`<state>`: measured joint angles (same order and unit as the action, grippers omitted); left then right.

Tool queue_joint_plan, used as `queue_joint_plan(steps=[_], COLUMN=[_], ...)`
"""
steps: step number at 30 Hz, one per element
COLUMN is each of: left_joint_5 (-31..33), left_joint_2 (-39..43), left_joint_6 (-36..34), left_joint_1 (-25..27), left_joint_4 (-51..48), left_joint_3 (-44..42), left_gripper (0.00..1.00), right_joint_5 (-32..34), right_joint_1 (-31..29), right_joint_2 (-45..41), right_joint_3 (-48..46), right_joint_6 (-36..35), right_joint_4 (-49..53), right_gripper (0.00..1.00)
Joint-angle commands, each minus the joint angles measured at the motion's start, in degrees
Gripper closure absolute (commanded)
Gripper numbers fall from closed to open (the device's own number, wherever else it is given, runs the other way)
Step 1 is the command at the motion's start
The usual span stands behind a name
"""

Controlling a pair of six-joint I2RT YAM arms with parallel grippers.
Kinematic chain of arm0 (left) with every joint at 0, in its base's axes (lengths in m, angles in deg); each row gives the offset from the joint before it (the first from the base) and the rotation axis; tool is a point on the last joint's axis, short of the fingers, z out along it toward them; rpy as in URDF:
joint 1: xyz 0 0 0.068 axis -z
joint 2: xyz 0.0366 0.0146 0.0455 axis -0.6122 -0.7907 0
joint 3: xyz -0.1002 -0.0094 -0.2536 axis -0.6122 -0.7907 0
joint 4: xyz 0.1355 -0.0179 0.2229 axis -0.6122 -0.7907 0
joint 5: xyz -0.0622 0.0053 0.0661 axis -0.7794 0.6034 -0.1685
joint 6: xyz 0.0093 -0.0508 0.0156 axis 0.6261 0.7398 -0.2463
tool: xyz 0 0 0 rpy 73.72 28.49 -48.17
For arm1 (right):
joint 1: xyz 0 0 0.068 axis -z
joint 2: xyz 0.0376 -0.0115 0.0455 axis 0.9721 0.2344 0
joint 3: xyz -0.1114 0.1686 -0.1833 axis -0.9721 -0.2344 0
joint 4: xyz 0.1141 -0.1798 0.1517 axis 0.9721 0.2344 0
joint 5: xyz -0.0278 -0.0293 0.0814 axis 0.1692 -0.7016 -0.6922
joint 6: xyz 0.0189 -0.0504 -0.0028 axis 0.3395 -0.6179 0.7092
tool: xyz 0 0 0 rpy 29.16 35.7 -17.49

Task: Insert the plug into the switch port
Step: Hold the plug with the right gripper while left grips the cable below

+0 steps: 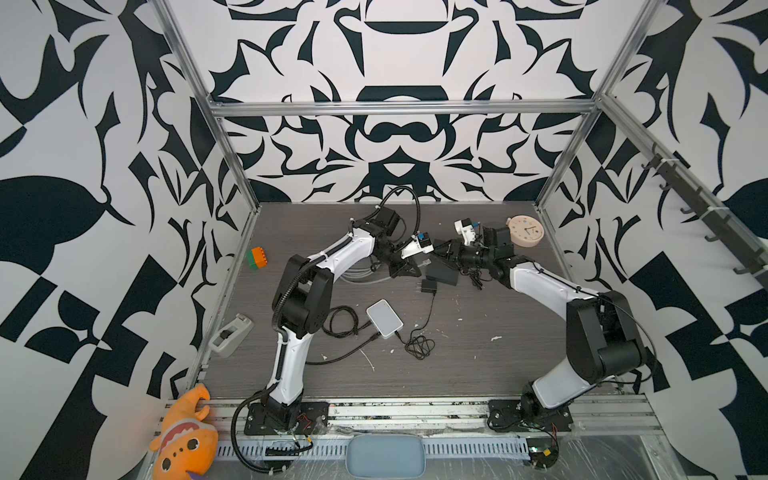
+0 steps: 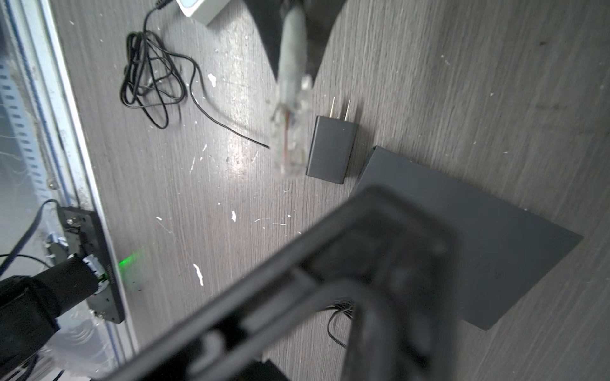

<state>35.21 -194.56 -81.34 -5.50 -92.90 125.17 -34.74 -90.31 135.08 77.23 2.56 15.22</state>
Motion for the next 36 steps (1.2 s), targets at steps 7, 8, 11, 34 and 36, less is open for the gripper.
queue_joint_plan(steps=[7,8,11,34,36], left_joint_5=[-6.6,-6.7,-6.9,-3.5,-3.5], left_joint_2=[-1.1,-1.2,-1.1,0.9,0.9], left_joint_6=[-1.8,-1.8,-1.6,0.5,0.5], left_joint_1=[-0.9,-0.9,-0.9,-0.9,-0.9], left_joint_4=[-4.9,-4.9,-4.9,-1.0,-1.1], left_joint_3=[3.1,3.1,3.2,0.4,0.4], left_gripper=[1.00,1.00,1.00,1.00,1.00], right_joint_5=[0.6,0.8,1.3,2.2,2.3], right_joint_1=[-1.9,-2.0,-2.2,-4.4,-4.5], right_joint_2=[-1.4,-1.4,-1.8,-3.2,-2.8], right_joint_3=[2.2,2.4,2.4,1.9,1.9], right_joint_6=[-4.0,-3.8,-3.0,-1.2,-1.4], right_joint_4=[2.7,2.5,1.9,0.9,0.8], right_gripper=[0.66,0.66,0.66,0.67,0.67])
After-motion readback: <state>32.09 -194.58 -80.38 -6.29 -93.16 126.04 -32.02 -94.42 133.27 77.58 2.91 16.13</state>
